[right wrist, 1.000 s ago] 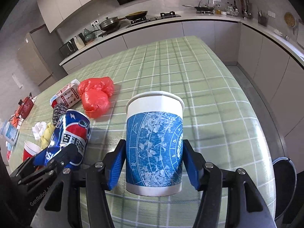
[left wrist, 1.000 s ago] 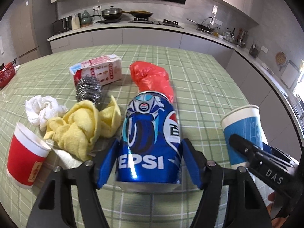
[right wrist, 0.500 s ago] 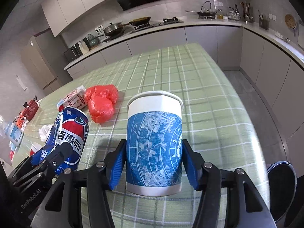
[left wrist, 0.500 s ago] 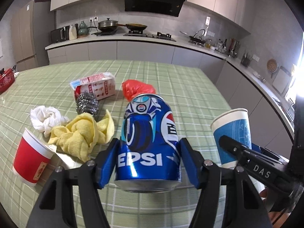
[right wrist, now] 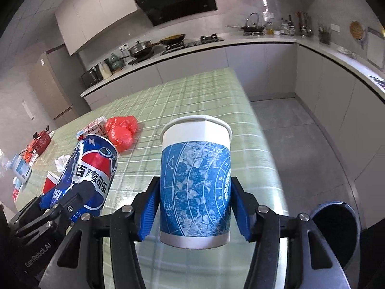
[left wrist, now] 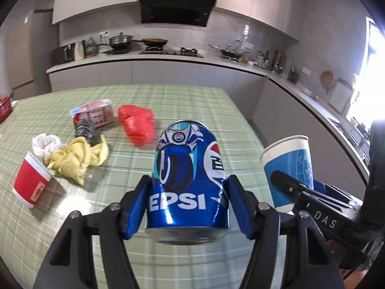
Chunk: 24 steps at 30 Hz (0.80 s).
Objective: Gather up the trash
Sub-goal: 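Carry can and cup over the black bucket and open both tools to drop them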
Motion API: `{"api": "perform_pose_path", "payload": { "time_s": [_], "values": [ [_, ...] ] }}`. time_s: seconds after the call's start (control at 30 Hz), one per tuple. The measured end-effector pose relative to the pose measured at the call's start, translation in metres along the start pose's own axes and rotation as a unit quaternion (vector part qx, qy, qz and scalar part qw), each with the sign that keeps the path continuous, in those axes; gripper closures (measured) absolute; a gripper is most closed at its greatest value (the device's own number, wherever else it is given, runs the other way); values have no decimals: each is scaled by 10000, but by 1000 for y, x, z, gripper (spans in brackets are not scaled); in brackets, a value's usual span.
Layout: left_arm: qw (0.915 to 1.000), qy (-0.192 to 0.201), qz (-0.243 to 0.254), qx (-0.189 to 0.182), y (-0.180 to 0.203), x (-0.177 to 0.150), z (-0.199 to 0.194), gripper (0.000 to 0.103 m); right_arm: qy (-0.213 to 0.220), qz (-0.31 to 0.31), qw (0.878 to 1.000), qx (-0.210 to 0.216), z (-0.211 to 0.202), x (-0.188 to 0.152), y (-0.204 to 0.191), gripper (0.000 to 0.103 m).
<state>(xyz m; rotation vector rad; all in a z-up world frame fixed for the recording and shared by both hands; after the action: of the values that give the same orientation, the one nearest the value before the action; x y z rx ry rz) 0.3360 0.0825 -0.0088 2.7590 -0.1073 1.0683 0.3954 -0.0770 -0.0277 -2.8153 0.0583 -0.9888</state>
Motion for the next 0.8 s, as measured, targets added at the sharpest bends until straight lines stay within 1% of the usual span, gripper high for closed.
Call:
{"api": "perform_pose_path", "payload": {
  "time_s": [0.07,0.13,0.17,0.33,0.43,0.6,0.7,0.8],
  "values": [
    [9998,39,137,-118,10,-1,-4,38,87,124,9998,-92,-14,-6,10,45],
    [9993,63,275,-254,20,-4,-6,38,199,261,9991,-277,-29,-15,22,45],
    [9987,45,344,-368,26,-7,-6,38,216,319,9987,-341,-34,-19,26,45],
    [9959,-112,526,-729,51,-23,-6,38,186,628,9948,-778,-63,-51,54,45],
    [9933,-206,670,-914,75,-35,-10,38,172,864,9914,-970,-84,-71,75,45],
    [9888,-232,920,-1148,124,-49,-17,38,303,1130,9868,-1119,-114,-89,113,45],
    [9877,-210,985,-1194,154,-55,-18,38,378,1223,9851,-1150,-131,-98,141,45],
    [9884,-196,950,-1165,186,-61,-14,38,376,1239,9853,-1117,-143,-101,176,45]
  ]
}}
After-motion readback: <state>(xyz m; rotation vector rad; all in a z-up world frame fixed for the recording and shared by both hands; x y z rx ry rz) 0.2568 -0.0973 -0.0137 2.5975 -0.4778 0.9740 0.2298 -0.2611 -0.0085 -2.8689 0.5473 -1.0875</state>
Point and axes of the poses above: each gripper's, at about its wrist camera, not at the fingertips, and z roughly the way its jaws point, y to its right, x to its top, the point moved 1 cm from there along z, roughly the way its jaws point, and after that the axes turned 6 degrees about -y, right-handed, at the moved point
